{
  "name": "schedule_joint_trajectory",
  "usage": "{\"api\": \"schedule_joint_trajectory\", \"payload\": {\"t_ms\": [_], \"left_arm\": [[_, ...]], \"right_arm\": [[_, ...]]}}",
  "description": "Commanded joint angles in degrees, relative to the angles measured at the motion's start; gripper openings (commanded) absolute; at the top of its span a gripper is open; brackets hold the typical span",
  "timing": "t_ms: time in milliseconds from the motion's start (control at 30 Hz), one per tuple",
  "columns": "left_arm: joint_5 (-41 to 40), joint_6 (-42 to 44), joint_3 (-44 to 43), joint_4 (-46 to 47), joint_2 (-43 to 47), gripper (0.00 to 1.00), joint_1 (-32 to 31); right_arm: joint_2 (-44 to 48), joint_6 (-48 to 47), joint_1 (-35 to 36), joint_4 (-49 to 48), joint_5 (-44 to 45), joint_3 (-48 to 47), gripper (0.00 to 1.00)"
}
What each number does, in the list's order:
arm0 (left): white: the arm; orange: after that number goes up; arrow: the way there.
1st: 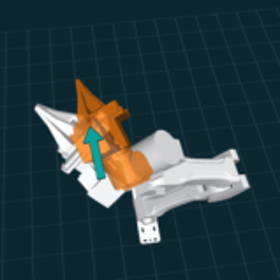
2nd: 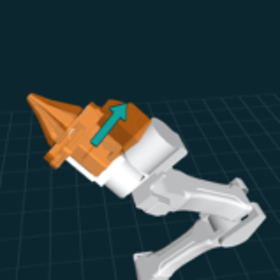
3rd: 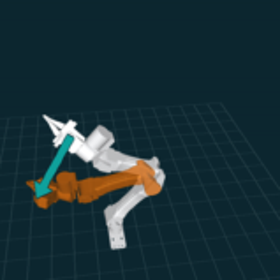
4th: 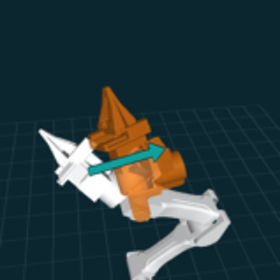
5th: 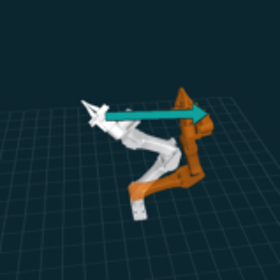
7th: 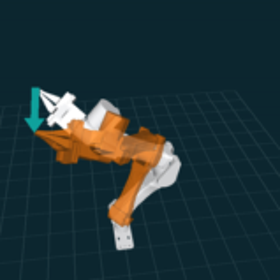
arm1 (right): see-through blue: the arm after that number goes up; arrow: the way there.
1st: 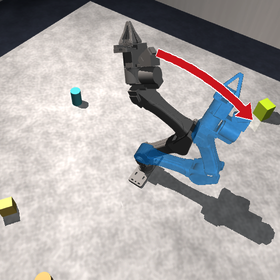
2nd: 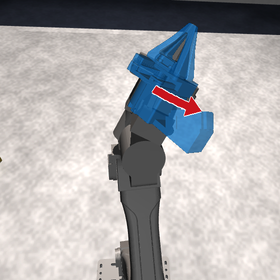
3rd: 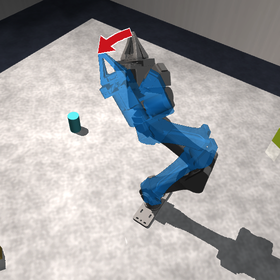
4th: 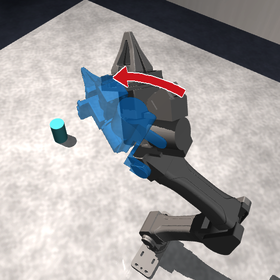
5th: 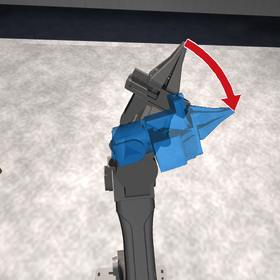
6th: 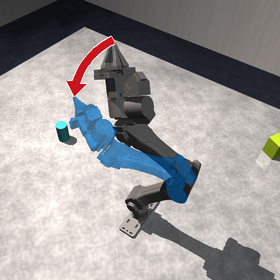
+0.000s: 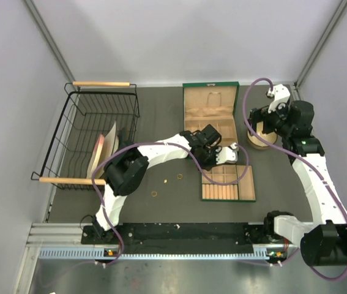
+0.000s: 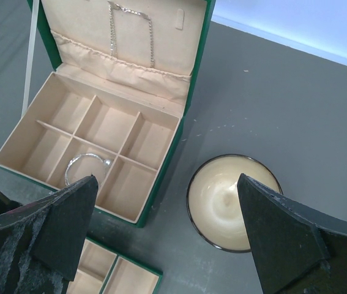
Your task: Organize the mixed jewelry
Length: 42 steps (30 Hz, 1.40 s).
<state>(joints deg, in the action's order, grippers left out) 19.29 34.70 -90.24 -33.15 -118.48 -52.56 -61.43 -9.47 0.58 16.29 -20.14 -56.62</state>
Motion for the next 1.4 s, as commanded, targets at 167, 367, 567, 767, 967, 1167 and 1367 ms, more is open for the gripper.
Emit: {"api": "schedule_joint_trajectory", "payload": {"t_ms": [167, 367, 567, 767, 967, 1167, 1367], "left_arm": [[0.14, 1.16, -0.82, 1.42, -1.06, 0.00, 0.52], [0.49, 1.07, 0.24, 1.42, -0.71, 0.08, 0.52], [0.40, 0.81, 1.03, 1.33, 0.17, 0.24, 0.52], [-0.04, 0.28, 1.29, 1.24, 2.98, 0.41, 0.52], [-0.48, -0.86, 1.64, 1.15, 7.98, 0.42, 0.52], [-1.62, -2.00, 3.04, 1.50, 13.35, 0.41, 0.61], [-2.76, -2.18, 5.68, 1.42, 13.62, 0.39, 0.61]], "right_arm": [[0.17, -0.98, -0.14, -1.27, 0.01, 0.11, 0.99], [-0.01, -0.98, -0.05, -1.27, 0.01, 0.11, 0.99], [-0.01, -0.98, -0.05, -1.27, 0.19, 0.02, 0.99], [0.17, -1.07, -0.05, -1.35, 0.28, 0.11, 0.99], [0.17, -1.07, -0.14, -1.35, 0.28, 0.02, 0.99], [0.08, -1.16, -0.23, -1.27, 0.28, 0.11, 0.99], [-0.27, -1.16, -0.14, -1.18, 0.19, 0.11, 0.99]]}}
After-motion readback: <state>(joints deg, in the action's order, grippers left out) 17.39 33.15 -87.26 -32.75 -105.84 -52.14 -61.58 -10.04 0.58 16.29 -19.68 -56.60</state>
